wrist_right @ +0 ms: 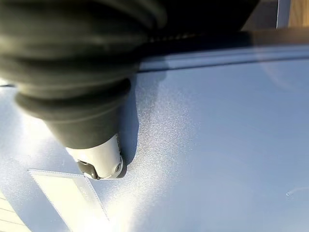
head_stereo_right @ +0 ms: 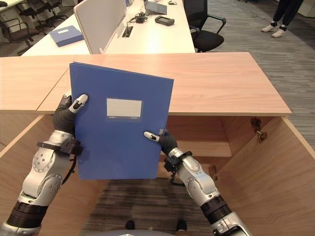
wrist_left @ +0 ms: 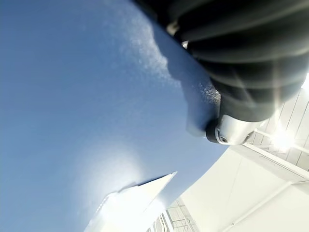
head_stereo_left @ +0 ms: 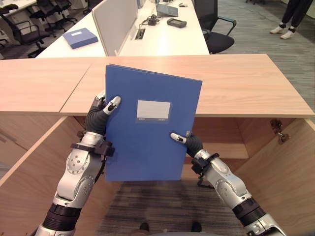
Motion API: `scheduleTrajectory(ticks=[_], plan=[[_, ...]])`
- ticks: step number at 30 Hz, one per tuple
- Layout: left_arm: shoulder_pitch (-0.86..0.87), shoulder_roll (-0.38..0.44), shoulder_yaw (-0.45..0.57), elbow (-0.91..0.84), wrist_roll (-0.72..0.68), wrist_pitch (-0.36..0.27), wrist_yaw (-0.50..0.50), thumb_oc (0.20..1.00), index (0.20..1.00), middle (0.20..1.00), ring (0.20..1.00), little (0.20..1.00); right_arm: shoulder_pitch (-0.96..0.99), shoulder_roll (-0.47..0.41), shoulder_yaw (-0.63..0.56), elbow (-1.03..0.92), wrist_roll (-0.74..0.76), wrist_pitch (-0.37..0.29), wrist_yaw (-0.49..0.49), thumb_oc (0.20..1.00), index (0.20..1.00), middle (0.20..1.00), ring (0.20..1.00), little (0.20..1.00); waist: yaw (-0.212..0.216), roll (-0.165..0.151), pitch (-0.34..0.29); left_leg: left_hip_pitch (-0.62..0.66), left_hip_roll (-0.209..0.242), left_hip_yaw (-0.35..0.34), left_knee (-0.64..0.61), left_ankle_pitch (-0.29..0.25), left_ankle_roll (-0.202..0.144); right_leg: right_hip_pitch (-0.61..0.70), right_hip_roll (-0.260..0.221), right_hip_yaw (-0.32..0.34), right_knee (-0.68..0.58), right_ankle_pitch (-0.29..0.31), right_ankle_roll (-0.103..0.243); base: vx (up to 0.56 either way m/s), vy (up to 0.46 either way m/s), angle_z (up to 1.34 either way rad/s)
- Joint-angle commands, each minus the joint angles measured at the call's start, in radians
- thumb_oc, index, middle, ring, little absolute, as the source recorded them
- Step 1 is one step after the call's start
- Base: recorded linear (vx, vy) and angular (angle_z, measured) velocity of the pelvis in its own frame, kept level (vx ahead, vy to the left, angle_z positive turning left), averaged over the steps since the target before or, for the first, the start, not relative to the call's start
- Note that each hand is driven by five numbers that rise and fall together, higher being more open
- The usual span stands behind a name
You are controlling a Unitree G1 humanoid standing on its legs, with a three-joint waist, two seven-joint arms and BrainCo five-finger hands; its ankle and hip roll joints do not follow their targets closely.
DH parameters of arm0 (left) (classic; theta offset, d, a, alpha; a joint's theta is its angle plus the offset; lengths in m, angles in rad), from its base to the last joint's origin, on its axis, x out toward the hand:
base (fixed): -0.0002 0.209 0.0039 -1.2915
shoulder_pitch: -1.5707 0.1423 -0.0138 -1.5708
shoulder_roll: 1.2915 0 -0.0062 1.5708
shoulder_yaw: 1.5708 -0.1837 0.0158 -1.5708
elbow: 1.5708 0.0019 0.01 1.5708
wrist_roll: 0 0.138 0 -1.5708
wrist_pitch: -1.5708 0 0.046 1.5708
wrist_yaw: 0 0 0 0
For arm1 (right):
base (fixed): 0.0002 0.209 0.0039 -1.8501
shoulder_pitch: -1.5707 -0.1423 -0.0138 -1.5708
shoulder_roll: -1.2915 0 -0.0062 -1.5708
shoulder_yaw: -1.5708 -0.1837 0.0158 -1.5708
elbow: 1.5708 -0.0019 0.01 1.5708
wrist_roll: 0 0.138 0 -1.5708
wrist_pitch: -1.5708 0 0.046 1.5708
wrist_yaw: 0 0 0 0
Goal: Put the empty folder in the office cabinet
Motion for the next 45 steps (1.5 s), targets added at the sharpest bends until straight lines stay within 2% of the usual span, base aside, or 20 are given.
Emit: scheduleTrajectory(ticks=[1,2,3,4,15,17,20,21,24,27,28,29,34,38,39,41,43,45], plan=[[-0.104,-0.001,-0.016,-0.041,-0.031,-0.056,-0.034,0.200,0.200,0.200,0.200,0.200,-0.097,0.055,0.046,-0.030,0.004,-0.010,0.040,0.200,0.200,0.200,0.200,0.200,-0.008,-0.040,-0.010,-0.001,0.017,0.024,0.003,-0.060,-0.028,0.086,-0.055,0.039,0.002,-0.136,0.083,0.00,0.000,0.00],[-0.100,0.001,-0.013,-0.040,-0.032,-0.053,-0.039,0.325,0.325,0.325,0.325,0.325,-0.095,0.051,0.044,-0.030,0.001,-0.008,0.043,0.200,0.200,0.200,0.200,0.200,-0.008,-0.041,-0.010,-0.002,0.017,0.023,0.003,-0.060,-0.028,0.086,-0.055,0.040,0.002,-0.136,0.084,0.00,0.000,0.00],[-0.092,0.008,-0.011,-0.035,-0.035,-0.048,-0.048,0.583,0.583,0.583,0.583,0.583,-0.090,0.036,0.040,-0.029,-0.011,-0.004,0.050,0.200,0.200,0.200,0.200,0.200,-0.007,-0.042,-0.010,-0.002,0.016,0.022,0.003,-0.060,-0.028,0.085,-0.055,0.039,0.002,-0.135,0.084,0.00,0.000,0.00],[-0.088,0.013,-0.007,-0.033,-0.034,-0.046,-0.051,1.000,1.000,1.000,1.000,1.000,-0.086,0.028,0.036,-0.029,-0.019,-0.001,0.053,0.200,0.200,0.200,0.200,0.200,-0.006,-0.042,-0.010,-0.003,0.016,0.021,0.003,-0.060,-0.028,0.085,-0.055,0.038,0.002,-0.135,0.084,0.00,0.000,0.00],[0.031,0.046,0.128,-0.021,0.003,-0.061,-0.098,1.000,1.000,1.000,1.000,1.000,0.006,-0.093,-0.051,-0.023,-0.165,0.021,0.131,0.200,0.200,0.200,0.200,0.200,0.003,-0.050,-0.008,-0.013,0.013,0.012,0.003,-0.059,-0.029,0.083,-0.056,0.033,0.002,-0.136,0.086,0.00,0.000,0.00],[0.101,0.033,0.198,-0.004,0.005,-0.069,-0.130,1.000,1.000,1.000,1.000,1.000,0.032,-0.156,-0.106,-0.046,-0.306,-0.013,0.150,0.200,0.200,0.200,0.200,0.200,0.009,-0.053,-0.006,-0.017,0.012,0.007,0.003,-0.058,-0.028,0.082,-0.055,0.030,0.002,-0.138,0.088,0.00,0.000,0.00],[0.164,0.016,0.255,0.030,0.005,-0.077,-0.185,1.000,1.000,1.000,1.000,1.000,0.057,-0.200,-0.181,-0.098,-0.452,-0.077,0.140,0.200,0.200,0.200,0.200,0.200,0.011,-0.051,-0.007,-0.016,0.012,0.006,0.003,-0.060,-0.025,0.085,-0.055,0.029,0.002,-0.141,0.089,0.01,0.009,0.01],[0.202,0.000,0.274,0.080,-0.005,-0.075,-0.211,1.000,1.000,1.000,1.000,1.000,0.061,-0.227,-0.242,-0.135,-0.611,-0.168,0.065,0.200,0.200,0.200,0.200,0.200,0.012,-0.046,-0.008,-0.014,0.012,0.005,0.003,-0.061,-0.022,0.086,-0.056,0.028,0.002,-0.143,0.089,0.04,0.041,0.03],[0.297,0.031,0.263,0.217,-0.039,-0.053,-0.299,1.000,1.000,1.000,1.000,1.000,0.077,-0.237,-0.308,-0.177,-0.925,-0.310,-0.141,0.200,0.200,0.200,0.200,0.200,0.018,-0.028,-0.004,-0.012,0.013,0.000,0.003,-0.062,-0.017,0.092,-0.056,0.023,0.002,-0.145,0.091,0.02,0.029,-0.01],[0.392,0.106,0.186,0.406,-0.035,-0.015,-0.400,1.000,1.000,1.000,1.000,1.000,0.056,-0.274,-0.215,-0.206,-1.174,-0.367,-0.272,0.200,0.200,0.200,0.200,0.200,0.029,-0.021,0.005,-0.016,0.013,0.000,0.003,-0.058,-0.014,0.090,-0.053,0.025,0.003,-0.143,0.096,-0.03,-0.009,0.04],[0.399,0.099,0.102,0.507,0.013,-0.003,-0.393,1.000,1.000,1.000,1.000,1.000,0.007,-0.300,-0.123,-0.196,-1.259,-0.342,-0.281,0.200,0.200,0.200,0.200,0.200,0.032,-0.023,0.007,-0.019,0.013,-0.001,0.003,-0.056,-0.014,0.086,-0.054,0.026,0.005,-0.142,0.097,-0.03,-0.009,0.04],[0.397,0.097,0.101,0.510,0.014,-0.004,-0.393,1.000,1.000,1.000,1.000,1.000,0.004,-0.300,-0.120,-0.193,-1.261,-0.342,-0.283,0.200,0.200,0.200,0.200,0.200,0.032,-0.021,0.007,-0.019,0.013,-0.001,0.003,-0.057,-0.014,0.086,-0.054,0.026,0.005,-0.142,0.097,0.00,0.000,0.00],[0.373,0.027,-0.037,0.688,0.132,0.004,-0.340,1.000,1.000,1.000,1.000,1.000,-0.072,-0.321,0.019,-0.153,-1.344,-0.303,-0.281,0.200,0.200,0.200,0.200,0.200,0.033,-0.025,0.008,-0.027,0.013,-0.008,0.003,-0.055,-0.010,0.080,-0.053,0.024,0.008,-0.143,0.095,-0.01,-0.003,0.02],[0.344,-0.033,-0.078,0.791,0.185,0.016,-0.315,1.000,1.000,1.000,1.000,1.000,-0.095,-0.317,0.078,-0.106,-1.339,-0.291,-0.255,0.200,0.200,0.200,0.200,0.200,0.031,-0.027,0.007,-0.032,0.012,-0.011,0.003,-0.055,-0.009,0.077,-0.052,0.019,0.010,-0.144,0.093,0.00,0.000,0.00],[0.328,-0.068,-0.091,0.857,0.225,0.020,-0.293,1.000,1.000,1.000,1.000,1.000,-0.086,-0.287,0.096,-0.056,-1.280,-0.279,-0.223,0.200,0.200,0.200,0.200,0.200,0.032,-0.028,0.008,-0.032,0.010,-0.013,0.003,-0.054,-0.009,0.077,-0.052,0.017,0.011,-0.143,0.091,0.00,0.000,0.00],[0.319,-0.082,-0.097,0.877,0.241,0.019,-0.286,1.000,1.000,1.000,1.000,1.000,-0.086,-0.270,0.104,-0.034,-1.236,-0.273,-0.198,0.200,0.200,0.200,0.200,0.200,0.031,-0.028,0.009,-0.033,0.009,-0.015,0.003,-0.053,-0.008,0.076,-0.053,0.016,0.011,-0.143,0.091,0.00,0.001,0.02],[0.299,-0.119,-0.105,0.961,0.291,0.026,-0.280,1.000,1.000,1.000,1.000,1.000,-0.065,-0.200,0.119,0.067,-1.046,-0.230,-0.099,0.200,0.200,0.200,0.200,0.200,0.028,-0.030,0.009,-0.037,0.007,-0.019,0.003,-0.052,-0.008,0.072,-0.054,0.012,0.012,-0.143,0.088,-0.01,0.010,0.05],[0.284,-0.137,-0.107,1.010,0.329,0.027,-0.267,1.000,1.000,1.000,1.000,1.000,-0.062,-0.171,0.119,0.118,-0.956,-0.205,-0.065,0.200,0.200,0.200,0.200,0.200,0.025,-0.031,0.010,-0.038,0.006,-0.020,0.003,-0.051,-0.009,0.071,-0.054,0.011,0.013,-0.143,0.087,0.00,0.012,0.04]])
